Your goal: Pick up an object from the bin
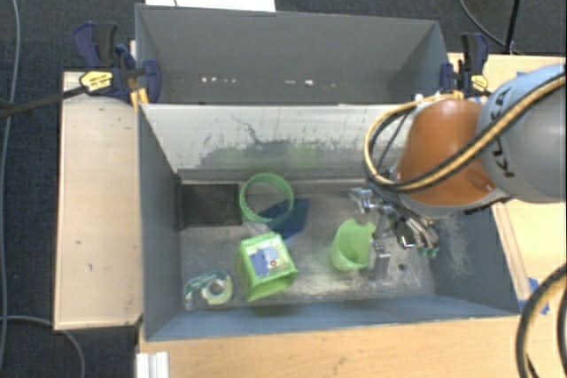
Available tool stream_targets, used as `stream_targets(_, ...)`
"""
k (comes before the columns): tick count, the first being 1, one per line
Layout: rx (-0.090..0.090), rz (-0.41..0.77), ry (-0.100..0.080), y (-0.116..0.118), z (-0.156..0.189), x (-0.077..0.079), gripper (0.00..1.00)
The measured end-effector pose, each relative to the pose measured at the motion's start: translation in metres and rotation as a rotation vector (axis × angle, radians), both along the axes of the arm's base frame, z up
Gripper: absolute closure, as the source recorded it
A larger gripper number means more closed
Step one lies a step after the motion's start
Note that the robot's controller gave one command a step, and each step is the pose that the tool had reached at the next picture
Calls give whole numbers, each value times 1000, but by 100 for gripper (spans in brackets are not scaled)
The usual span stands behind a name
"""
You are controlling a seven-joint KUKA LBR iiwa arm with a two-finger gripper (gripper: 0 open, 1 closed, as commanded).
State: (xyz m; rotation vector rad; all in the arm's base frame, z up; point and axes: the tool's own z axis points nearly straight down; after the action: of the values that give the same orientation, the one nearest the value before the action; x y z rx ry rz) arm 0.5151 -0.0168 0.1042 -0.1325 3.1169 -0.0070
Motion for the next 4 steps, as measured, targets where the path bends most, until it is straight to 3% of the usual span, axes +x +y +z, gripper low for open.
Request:
stream_targets(1, 1, 42, 1, -2, 8, -3, 100)
stream_targets(4, -5, 88, 1, -1, -5, 0, 100)
